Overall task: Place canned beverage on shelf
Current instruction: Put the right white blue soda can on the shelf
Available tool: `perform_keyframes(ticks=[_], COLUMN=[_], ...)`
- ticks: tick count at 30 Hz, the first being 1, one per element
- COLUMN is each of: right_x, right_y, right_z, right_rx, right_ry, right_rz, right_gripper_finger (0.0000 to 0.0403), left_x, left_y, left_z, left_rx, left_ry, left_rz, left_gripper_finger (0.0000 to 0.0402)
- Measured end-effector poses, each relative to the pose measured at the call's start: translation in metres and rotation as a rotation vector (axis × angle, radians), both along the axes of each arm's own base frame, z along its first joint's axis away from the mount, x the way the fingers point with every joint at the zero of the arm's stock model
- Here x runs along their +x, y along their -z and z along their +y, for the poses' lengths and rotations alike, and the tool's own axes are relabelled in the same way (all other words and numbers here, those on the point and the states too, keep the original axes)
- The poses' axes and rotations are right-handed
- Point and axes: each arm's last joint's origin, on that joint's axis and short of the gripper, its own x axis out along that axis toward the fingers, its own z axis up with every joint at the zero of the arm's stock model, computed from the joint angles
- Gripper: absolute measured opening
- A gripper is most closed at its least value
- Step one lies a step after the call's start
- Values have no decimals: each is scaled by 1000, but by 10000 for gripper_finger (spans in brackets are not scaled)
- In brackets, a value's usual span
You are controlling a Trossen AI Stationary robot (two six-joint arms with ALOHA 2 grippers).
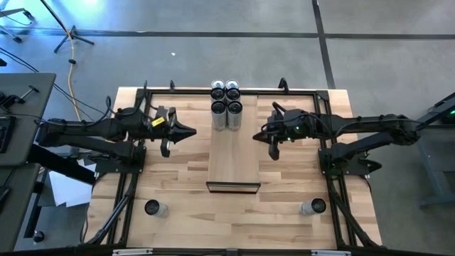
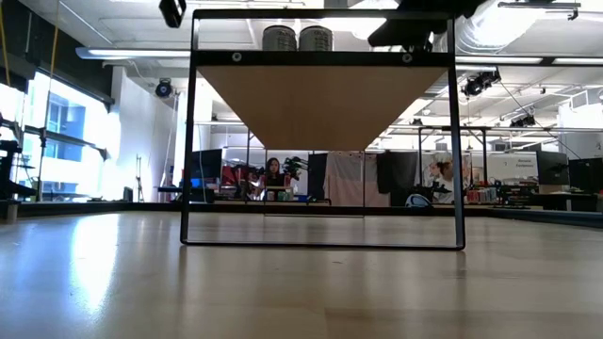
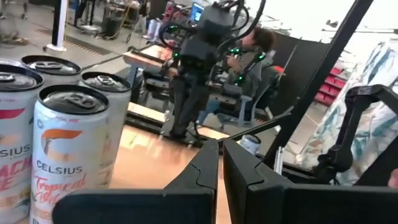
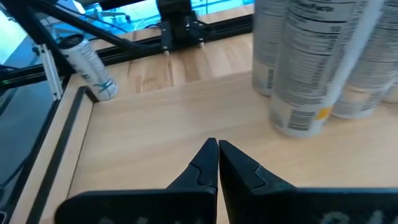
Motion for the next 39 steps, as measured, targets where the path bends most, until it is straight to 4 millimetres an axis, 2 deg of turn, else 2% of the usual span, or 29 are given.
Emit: perform_keyframes(ticks=[3, 7, 11, 16, 21, 25, 31, 39], right_x=[0, 2, 3, 4, -2, -11, -18, -17], right_y=[0, -5, -18, -54, -94, -116, -132, -137], right_z=[1, -1, -3, 8, 37, 57, 66, 58], right_rx=[19, 168, 293, 439, 512, 542, 457, 450], right_ry=[1, 113, 173, 122, -58, -124, -144, -88], right_rz=[-1, -54, -106, -198, -265, -281, -313, -361], right_gripper_finger=[0, 1, 30, 130, 256, 316, 334, 335], left_x=[0, 0, 0, 0, 0, 0, 0, 0], left_y=[0, 0, 0, 0, 0, 0, 0, 0], left_z=[-1, 0, 0, 0, 0, 0, 0, 1], left_rx=[1, 18, 18, 0, 1, 1, 1, -34], left_ry=[-17, -41, -45, -37, -34, -34, -34, -65], left_rz=[-1, -3, -2, -2, -2, -2, -2, -5], left_gripper_finger=[0, 0, 0, 0, 0, 0, 0, 0])
